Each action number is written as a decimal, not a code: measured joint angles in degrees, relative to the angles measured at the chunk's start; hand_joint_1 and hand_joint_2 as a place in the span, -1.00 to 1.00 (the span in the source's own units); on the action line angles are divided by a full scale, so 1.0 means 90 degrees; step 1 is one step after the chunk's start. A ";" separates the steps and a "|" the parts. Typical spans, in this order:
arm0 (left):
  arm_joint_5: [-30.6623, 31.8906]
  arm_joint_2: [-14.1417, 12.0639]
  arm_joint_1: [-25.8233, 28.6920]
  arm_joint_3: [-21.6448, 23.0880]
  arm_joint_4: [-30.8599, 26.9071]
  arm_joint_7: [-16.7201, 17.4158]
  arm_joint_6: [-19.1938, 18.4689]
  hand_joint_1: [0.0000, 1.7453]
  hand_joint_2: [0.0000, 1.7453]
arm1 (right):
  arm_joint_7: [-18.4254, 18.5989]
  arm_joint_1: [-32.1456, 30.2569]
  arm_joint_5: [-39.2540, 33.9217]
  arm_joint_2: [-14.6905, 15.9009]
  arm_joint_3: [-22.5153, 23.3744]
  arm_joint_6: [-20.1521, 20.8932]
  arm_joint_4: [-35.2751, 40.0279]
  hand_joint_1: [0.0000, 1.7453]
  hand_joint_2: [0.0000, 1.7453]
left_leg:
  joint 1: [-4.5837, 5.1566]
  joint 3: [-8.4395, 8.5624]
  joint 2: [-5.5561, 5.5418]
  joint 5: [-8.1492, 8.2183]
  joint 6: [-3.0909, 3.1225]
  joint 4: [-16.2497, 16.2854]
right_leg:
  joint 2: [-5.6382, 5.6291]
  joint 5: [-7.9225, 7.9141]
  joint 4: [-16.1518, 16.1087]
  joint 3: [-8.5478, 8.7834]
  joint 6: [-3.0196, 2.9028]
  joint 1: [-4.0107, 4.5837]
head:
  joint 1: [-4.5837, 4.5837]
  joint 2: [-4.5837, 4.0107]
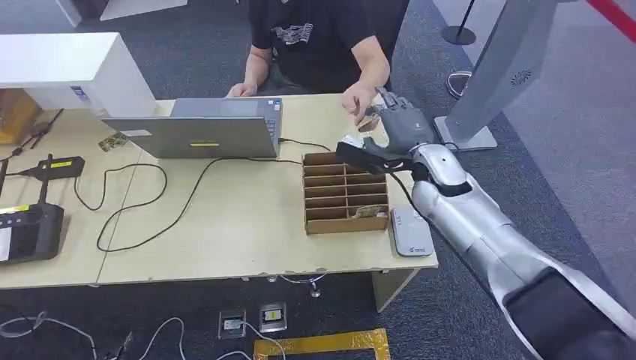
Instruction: Pass the card to the sensor for recognition and then transmit it.
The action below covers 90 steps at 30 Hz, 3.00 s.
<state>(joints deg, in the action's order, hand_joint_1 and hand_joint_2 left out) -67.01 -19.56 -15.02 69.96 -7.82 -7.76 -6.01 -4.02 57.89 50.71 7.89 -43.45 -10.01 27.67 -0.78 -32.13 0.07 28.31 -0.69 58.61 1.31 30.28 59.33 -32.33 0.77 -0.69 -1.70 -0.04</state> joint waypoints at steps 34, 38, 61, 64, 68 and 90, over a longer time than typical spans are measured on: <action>-0.0714 -0.0051 0.0503 -0.0039 0.0000 -0.0238 0.0000 -1.00 -1.00 | 0.1282 -0.2239 -0.2822 0.3150 0.0060 0.0879 0.4816 -1.00 1.00 | -0.0002 0.0001 0.0003 0.0010 0.0000 -0.0001 | -0.0001 -0.0004 -0.0020 0.0008 0.0006 0.0001 | -0.0002 0.0000; -0.0823 -0.0019 0.0503 -0.0056 0.0000 -0.0233 0.0000 -1.00 -1.00 | 0.1272 -0.2403 -0.2588 0.3293 -0.0126 0.0716 0.5108 -1.00 1.00 | -0.0002 0.0002 0.0003 0.0009 0.0000 -0.0001 | -0.0001 -0.0004 -0.0021 0.0008 0.0006 0.0001 | 0.0000 0.0000; -0.0692 0.0124 0.0506 -0.0194 0.0000 -0.0214 0.0000 -1.00 -1.00 | 0.1411 -0.3437 -0.0604 0.2887 -0.0585 -0.0116 0.5161 -1.00 1.00 | -0.0002 0.0000 0.0002 0.0009 0.0000 -0.0002 | 0.0000 -0.0004 -0.0020 0.0010 0.0006 0.0001 | 0.0000 0.0000; -0.0704 0.0124 0.0502 -0.0194 0.0000 -0.0216 0.0000 -1.00 -1.00 | 0.1396 -0.3469 -0.0376 0.2783 -0.0527 -0.0090 0.5161 -1.00 1.00 | -0.0002 0.0000 0.0002 0.0009 0.0000 -0.0002 | -0.0001 -0.0004 -0.0020 0.0010 0.0006 0.0001 | -0.0002 0.0000; -0.0729 0.0124 0.0500 -0.0197 0.0000 -0.0216 0.0000 -1.00 -1.00 | 0.1243 -0.3463 -0.0009 0.2603 -0.0393 -0.0287 0.5102 -1.00 1.00 | -0.0002 0.0001 0.0002 0.0009 0.0000 -0.0002 | -0.0001 -0.0004 -0.0020 0.0010 0.0006 0.0002 | 0.0000 0.0000; -0.0685 0.0134 0.0497 -0.0197 0.0000 -0.0214 0.0000 -1.00 -1.00 | 0.1285 -0.3217 0.0901 0.1831 0.0051 0.0418 0.4687 -1.00 1.00 | -0.0002 0.0001 0.0002 0.0009 0.0000 -0.0002 | 0.0000 -0.0004 -0.0019 0.0011 0.0006 0.0002 | 0.0000 0.0000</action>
<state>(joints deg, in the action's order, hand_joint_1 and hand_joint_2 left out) -73.18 -18.36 -10.54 68.19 -7.82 -9.68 -6.01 7.54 28.94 58.82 24.37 -42.99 -6.25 69.85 -0.80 -32.12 0.08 28.39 -0.69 58.59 1.31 30.24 59.16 -32.23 0.83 -0.68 -1.70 -0.04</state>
